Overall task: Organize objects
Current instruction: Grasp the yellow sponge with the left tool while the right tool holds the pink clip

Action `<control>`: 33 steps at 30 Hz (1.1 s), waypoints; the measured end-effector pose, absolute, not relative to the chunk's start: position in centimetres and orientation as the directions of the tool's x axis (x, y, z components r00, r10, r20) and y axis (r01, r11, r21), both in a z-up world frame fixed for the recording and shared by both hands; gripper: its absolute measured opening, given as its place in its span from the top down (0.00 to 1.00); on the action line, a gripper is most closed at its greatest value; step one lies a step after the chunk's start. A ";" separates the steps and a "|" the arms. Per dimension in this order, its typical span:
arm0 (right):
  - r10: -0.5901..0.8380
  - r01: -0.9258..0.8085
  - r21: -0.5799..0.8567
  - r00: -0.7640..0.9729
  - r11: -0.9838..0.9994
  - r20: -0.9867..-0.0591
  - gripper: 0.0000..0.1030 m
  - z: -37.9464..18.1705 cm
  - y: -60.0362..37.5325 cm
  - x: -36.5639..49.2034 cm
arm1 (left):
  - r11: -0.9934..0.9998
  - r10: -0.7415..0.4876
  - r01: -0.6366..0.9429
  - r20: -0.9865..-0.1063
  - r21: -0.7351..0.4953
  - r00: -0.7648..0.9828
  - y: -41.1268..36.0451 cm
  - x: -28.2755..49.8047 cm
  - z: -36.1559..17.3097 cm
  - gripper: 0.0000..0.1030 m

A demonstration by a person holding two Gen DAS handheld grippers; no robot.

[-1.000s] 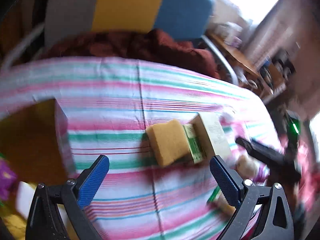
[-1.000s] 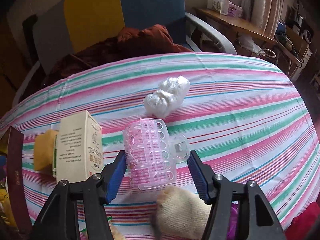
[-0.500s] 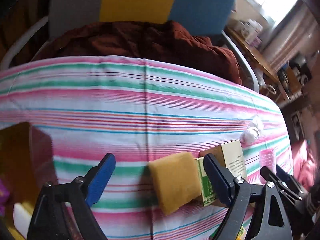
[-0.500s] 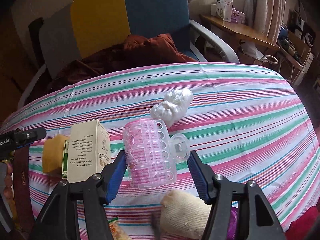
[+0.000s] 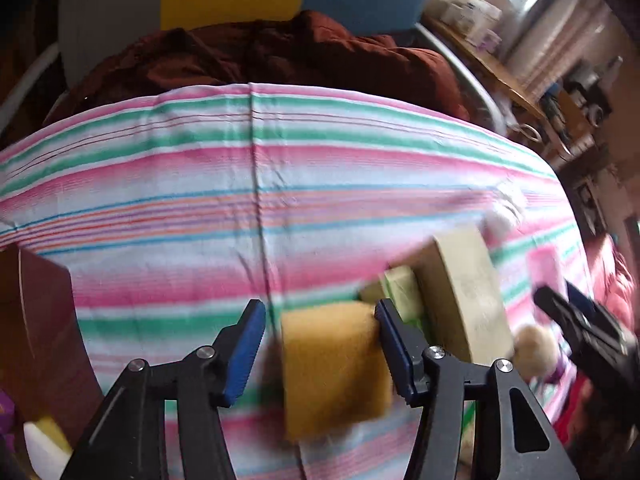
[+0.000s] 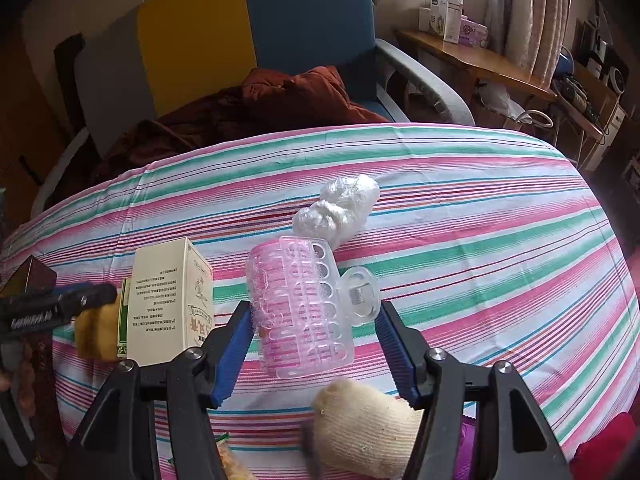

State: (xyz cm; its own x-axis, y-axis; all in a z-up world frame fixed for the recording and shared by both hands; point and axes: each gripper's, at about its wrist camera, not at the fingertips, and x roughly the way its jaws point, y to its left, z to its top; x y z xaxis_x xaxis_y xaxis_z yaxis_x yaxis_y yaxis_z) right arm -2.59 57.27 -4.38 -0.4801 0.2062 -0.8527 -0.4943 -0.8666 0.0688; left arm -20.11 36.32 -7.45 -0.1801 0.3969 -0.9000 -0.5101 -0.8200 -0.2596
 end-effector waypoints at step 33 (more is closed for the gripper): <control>0.214 -0.494 0.066 -0.489 -0.867 -0.846 0.39 -4.2 57.5 -2.3 | -0.807 0.428 -0.522 -0.882 -0.276 -0.195 36.3 -18.8 -7.6 0.47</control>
State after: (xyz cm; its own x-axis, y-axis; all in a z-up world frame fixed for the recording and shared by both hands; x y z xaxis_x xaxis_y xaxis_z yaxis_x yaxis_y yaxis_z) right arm -2.26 57.45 -4.24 -0.4888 0.2139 -0.8458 -0.4942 -0.8668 0.0665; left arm -18.77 36.25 -7.55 -0.1953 0.4285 -0.8822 -0.5222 -0.8068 -0.2762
